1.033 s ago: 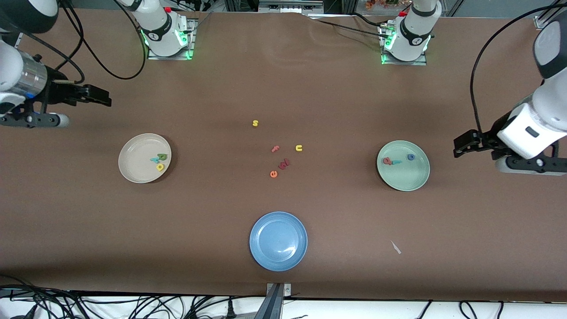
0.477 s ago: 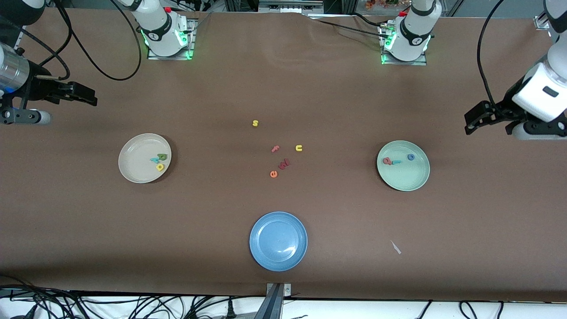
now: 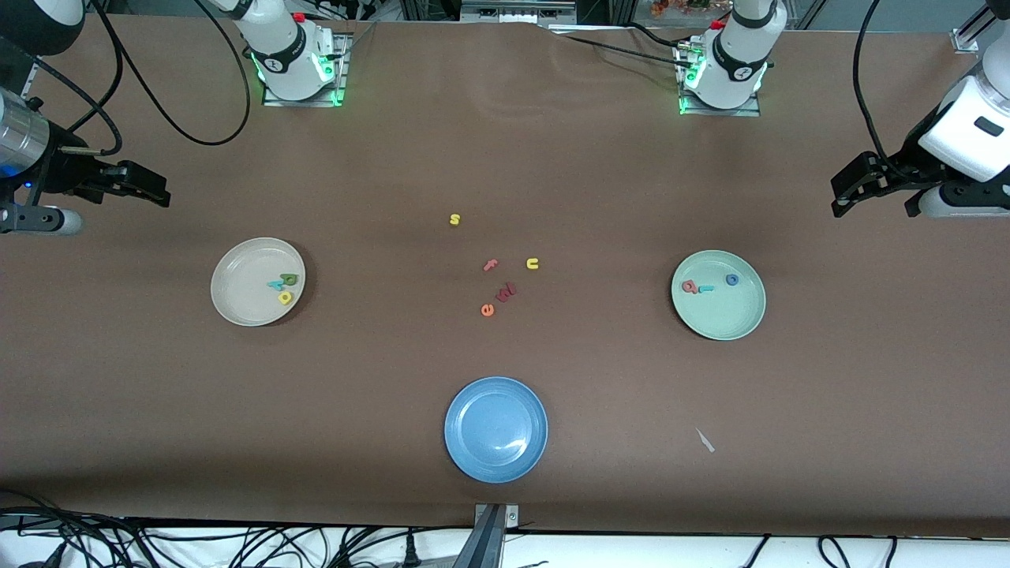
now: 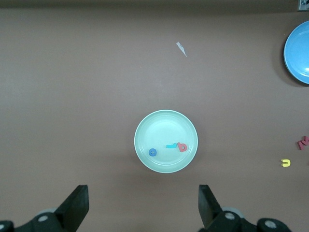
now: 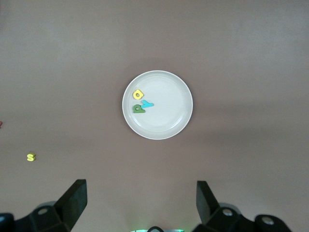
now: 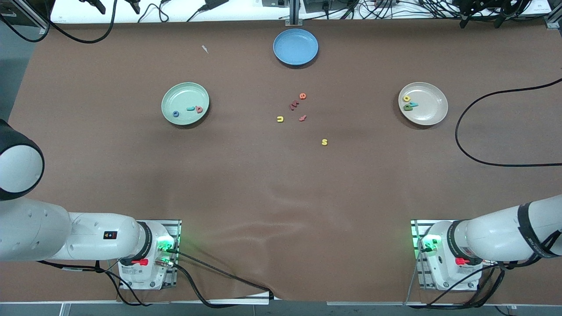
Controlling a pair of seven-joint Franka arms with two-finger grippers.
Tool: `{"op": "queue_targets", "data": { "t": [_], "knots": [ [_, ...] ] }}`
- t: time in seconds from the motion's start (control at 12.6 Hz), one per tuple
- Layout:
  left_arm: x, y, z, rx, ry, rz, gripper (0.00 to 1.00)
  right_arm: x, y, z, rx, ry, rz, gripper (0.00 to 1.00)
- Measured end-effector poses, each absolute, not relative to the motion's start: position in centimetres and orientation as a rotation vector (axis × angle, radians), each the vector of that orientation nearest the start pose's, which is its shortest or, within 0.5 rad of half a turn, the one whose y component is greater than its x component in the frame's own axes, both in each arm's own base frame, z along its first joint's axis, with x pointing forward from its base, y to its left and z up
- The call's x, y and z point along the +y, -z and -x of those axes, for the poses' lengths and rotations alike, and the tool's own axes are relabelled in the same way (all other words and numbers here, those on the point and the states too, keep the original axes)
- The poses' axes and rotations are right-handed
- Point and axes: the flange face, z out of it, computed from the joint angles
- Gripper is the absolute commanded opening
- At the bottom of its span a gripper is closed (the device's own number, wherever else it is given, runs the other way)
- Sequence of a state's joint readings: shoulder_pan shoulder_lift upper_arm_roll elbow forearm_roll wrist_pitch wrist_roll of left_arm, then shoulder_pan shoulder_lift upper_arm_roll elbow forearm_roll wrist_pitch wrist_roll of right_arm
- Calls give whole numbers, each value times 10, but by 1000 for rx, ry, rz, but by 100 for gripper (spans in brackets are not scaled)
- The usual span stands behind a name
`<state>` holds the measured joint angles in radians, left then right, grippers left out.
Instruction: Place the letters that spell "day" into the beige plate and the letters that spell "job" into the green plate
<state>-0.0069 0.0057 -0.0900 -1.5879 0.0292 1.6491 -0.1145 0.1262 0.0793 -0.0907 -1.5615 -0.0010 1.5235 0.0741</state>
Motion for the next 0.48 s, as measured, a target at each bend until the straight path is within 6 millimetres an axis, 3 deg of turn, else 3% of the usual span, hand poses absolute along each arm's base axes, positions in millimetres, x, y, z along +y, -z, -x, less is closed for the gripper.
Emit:
{"op": "queue_targets", "data": {
  "t": [0.48],
  "knots": [
    [-55,-612,-558,-20,26,3127,100,23,-581,-571,59,-182,3150,100]
  ]
}}
